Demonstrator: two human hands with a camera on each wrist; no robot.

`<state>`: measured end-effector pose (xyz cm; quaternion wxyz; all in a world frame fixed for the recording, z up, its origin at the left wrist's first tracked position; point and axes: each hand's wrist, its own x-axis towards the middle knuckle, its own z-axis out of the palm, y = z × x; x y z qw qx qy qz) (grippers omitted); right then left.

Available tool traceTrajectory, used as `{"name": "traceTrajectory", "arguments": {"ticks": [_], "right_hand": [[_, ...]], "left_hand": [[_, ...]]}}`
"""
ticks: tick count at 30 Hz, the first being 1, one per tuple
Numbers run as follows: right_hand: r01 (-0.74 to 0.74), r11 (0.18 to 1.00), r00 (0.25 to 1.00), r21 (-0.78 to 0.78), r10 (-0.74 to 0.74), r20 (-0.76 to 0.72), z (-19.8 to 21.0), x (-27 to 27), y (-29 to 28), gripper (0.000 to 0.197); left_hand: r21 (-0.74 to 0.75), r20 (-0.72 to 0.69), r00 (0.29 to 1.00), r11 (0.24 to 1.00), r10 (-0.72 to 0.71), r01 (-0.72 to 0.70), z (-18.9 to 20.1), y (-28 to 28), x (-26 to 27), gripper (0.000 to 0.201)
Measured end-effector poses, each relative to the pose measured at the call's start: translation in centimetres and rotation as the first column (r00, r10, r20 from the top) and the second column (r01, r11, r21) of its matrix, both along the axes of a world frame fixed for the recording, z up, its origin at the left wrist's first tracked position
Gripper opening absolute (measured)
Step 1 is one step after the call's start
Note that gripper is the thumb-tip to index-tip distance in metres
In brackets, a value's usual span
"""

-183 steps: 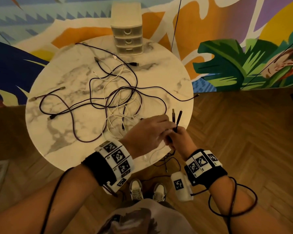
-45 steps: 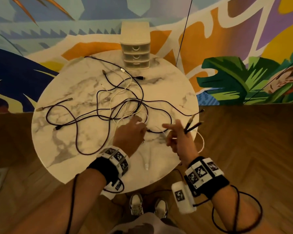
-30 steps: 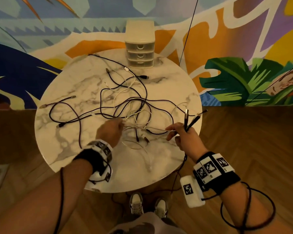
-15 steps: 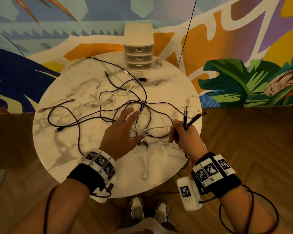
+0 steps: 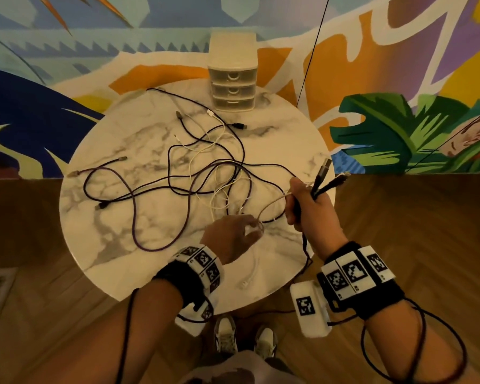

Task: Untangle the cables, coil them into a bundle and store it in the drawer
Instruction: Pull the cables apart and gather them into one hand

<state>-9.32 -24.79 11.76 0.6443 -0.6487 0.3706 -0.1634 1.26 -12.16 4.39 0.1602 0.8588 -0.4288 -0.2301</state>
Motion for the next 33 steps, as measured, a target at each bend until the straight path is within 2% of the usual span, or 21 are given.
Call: {"name": "traceTrajectory", "arguments": {"ticks": [3,5,7,9,14,16,19,21,23,25,27,29,30,31,33], "right_hand": [[-0.1,0.995,0.994,0.012,0.1,-0.031,0.1,0.0,0.5,0.051],[-0.147,0.989,0.989,0.01,0.147,-0.021,0.3,-0.1,0.8,0.051],[-0.134,0.991,0.991,-0.009,0.134,0.022,0.7,-0.1,0.9,0.05],[-0.084,0.996,0.994,-0.045,0.086,0.06,1.2,-0.2,0.6,0.05],[0.147,0.989,0.961,0.006,-0.144,0.234,2.2,-0.7,-0.3,0.05],[0.229,0.971,0.928,0.075,-0.241,0.283,2.7,-0.4,-0.7,0.053],[0.371,0.895,0.85,0.25,-0.435,0.297,2.3,-0.1,-1.3,0.042],[0.45,0.846,0.817,0.285,-0.519,0.25,1.3,-0.7,-1.8,0.042],[0.448,0.858,0.828,0.252,-0.505,0.245,-0.1,-1.4,-2.0,0.051],[0.379,0.908,0.883,0.177,-0.412,0.224,-1.4,-1.6,-1.4,0.061],[0.327,0.933,0.914,0.149,-0.353,0.2,-2.2,-1.4,-0.7,0.069],[0.332,0.931,0.919,0.151,-0.355,0.171,-2.5,-1.0,-0.6,0.069],[0.354,0.923,0.916,0.151,-0.375,0.143,-2.6,-0.9,-0.8,0.066],[0.383,0.911,0.908,0.152,-0.402,0.12,-2.8,-0.9,-1.2,0.063],[0.454,0.878,0.878,0.153,-0.47,0.09,-3.4,-1.0,-2.5,0.055]], "left_hand": [[-0.122,0.087,0.988,0.985,0.132,-0.121,0.7,-1.8,-0.1,0.025],[-0.126,0.049,0.994,0.988,0.096,-0.089,0.5,-2.8,0.2,0.019],[-0.084,0.02,0.997,0.994,0.07,-0.068,-0.3,-2.6,1.0,0.021],[-0.086,0.052,0.991,0.989,0.126,-0.121,-0.9,-2.0,2.7,0.026],[-0.213,0.303,0.913,0.953,0.275,-0.217,0.6,-1.0,8.5,0.025],[-0.116,0.342,0.909,0.971,0.238,-0.21,0.2,-0.5,9.3,0.026],[0.108,0.285,0.935,0.962,0.211,-0.25,-0.7,0.1,8.5,0.036],[0.103,0.262,0.927,0.947,0.27,-0.305,-0.4,0.1,8.1,0.042],[0.012,0.307,0.91,0.955,0.278,-0.295,0.8,-0.2,7.7,0.04],[-0.044,0.325,0.909,0.964,0.26,-0.26,1.9,-0.7,7.3,0.038],[-0.02,0.225,0.947,0.973,0.228,-0.229,2.9,-1.1,7.3,0.039],[-0.007,0.0,0.975,0.975,0.22,-0.22,3.6,-1.1,8.1,0.036],[-0.018,-0.105,0.968,0.972,0.23,-0.233,4.0,-1.0,8.8,0.034],[-0.034,-0.164,0.957,0.968,0.241,-0.25,4.4,-0.8,9.7,0.032],[-0.061,-0.194,0.95,0.963,0.245,-0.262,5.3,-0.5,11.1,0.033]]}}
